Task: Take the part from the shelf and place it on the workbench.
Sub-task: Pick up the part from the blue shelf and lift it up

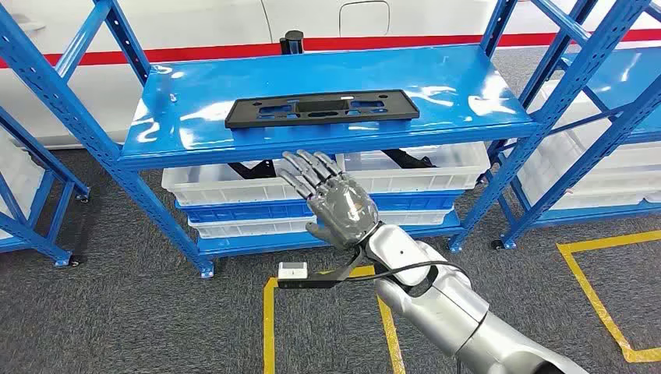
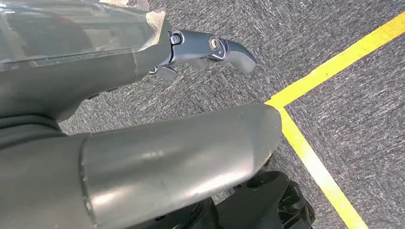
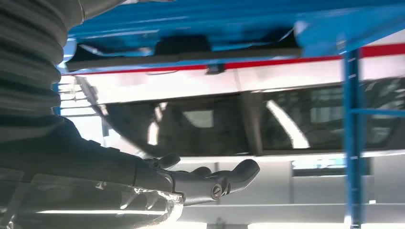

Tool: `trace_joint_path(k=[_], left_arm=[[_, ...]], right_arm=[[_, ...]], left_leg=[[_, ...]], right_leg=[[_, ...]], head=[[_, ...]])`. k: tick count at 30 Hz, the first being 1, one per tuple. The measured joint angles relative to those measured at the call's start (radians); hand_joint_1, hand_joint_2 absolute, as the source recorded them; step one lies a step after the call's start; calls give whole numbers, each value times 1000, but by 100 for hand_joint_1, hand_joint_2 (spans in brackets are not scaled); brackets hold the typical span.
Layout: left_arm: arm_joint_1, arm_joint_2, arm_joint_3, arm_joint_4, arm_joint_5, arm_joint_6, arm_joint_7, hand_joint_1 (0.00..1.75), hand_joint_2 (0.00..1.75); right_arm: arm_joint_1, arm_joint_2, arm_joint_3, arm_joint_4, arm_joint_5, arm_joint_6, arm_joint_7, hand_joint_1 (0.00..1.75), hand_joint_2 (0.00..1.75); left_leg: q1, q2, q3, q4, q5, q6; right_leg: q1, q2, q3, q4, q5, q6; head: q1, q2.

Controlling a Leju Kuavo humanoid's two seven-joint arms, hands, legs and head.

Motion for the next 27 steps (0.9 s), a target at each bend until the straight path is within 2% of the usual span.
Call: trace_joint_path(k=[8,13,23,27], left_arm=[[0,-2,0,0,0,22,12,0,0],[0,-5,0,0,0,28,12,0,0],[0,-5,0,0,-2,34,13,0,0],[-1,-4,0,0,-2,39,14,0,0]], right_arm=[[-11,9,-87,34,74,-91,41,0,175],[-15,13,-137,34,109,-95,63,0,175],[-15,18,-164,34,124,-95,66,0,175],[-15,28,-177,35,139,-90,66,0,175]], left_leg=[[0,0,0,0,0,0],[0,0,0,0,0,0],[0,0,0,0,0,0],[-4,-1,-2,6,-2,7]], right_leg=[[0,0,0,0,0,0],[0,0,0,0,0,0],[0,0,0,0,0,0],[-6,1,0,-4,4,6]], head=[[0,0],[0,0],[0,0],[0,0]])
